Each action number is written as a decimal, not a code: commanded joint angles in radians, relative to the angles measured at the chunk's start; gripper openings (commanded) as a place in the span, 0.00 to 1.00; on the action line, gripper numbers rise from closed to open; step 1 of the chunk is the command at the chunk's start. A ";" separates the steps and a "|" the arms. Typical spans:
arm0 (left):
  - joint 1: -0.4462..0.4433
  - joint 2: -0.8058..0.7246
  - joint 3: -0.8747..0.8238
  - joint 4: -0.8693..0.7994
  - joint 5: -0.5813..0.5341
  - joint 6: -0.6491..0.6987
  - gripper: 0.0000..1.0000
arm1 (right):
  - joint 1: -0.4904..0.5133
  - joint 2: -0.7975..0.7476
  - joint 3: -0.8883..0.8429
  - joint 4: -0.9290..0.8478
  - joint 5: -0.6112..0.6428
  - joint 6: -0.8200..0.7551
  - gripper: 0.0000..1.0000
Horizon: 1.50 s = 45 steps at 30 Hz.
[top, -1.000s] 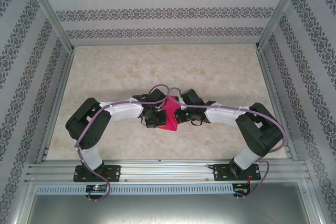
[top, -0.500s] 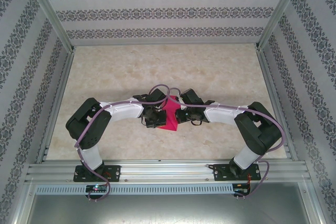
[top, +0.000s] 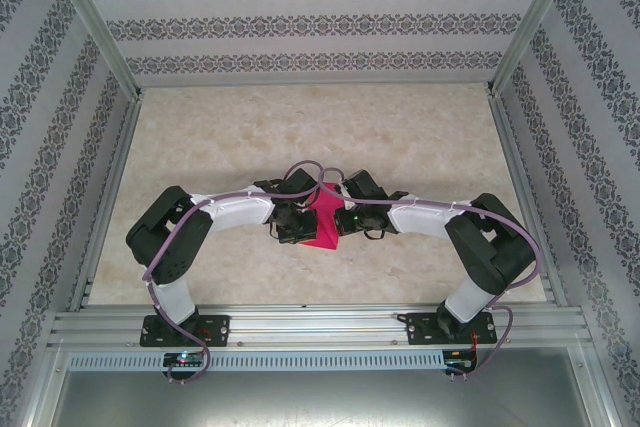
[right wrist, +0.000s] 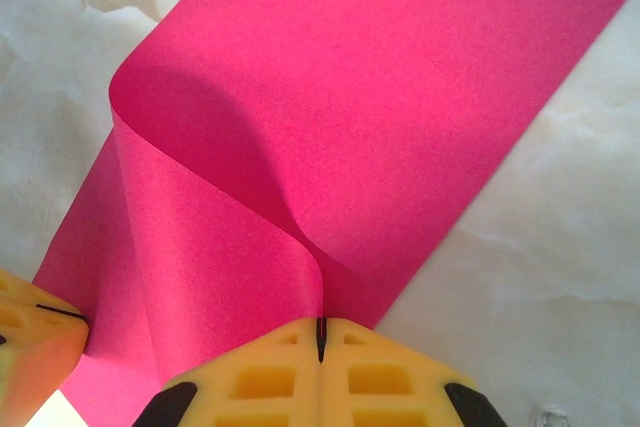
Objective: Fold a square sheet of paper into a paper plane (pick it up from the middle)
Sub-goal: Fold the triangle a second time at the center of the table.
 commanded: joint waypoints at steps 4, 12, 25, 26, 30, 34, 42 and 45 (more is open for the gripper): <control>-0.010 0.040 0.000 -0.040 -0.048 0.026 0.06 | 0.004 0.011 -0.003 -0.004 0.027 0.026 0.00; -0.011 0.034 0.003 -0.025 -0.037 0.025 0.07 | 0.005 0.027 -0.014 0.007 0.033 0.040 0.00; -0.001 -0.111 0.030 0.026 -0.088 -0.016 0.12 | 0.009 0.031 -0.023 0.018 0.030 0.047 0.00; 0.007 -0.121 0.024 0.046 -0.083 -0.023 0.11 | 0.008 0.033 -0.022 0.018 0.030 0.046 0.00; 0.050 -0.134 -0.021 0.186 -0.002 -0.062 0.01 | 0.010 0.036 -0.020 0.017 0.028 0.044 0.00; 0.071 -0.093 -0.042 0.334 0.099 -0.113 0.00 | 0.011 0.038 -0.020 0.015 0.027 0.044 0.00; 0.072 0.007 -0.039 0.419 0.136 -0.152 0.01 | 0.012 0.040 -0.014 0.013 0.021 0.044 0.00; 0.072 0.021 -0.057 0.431 0.135 -0.153 0.01 | 0.012 0.040 -0.013 0.009 0.022 0.044 0.00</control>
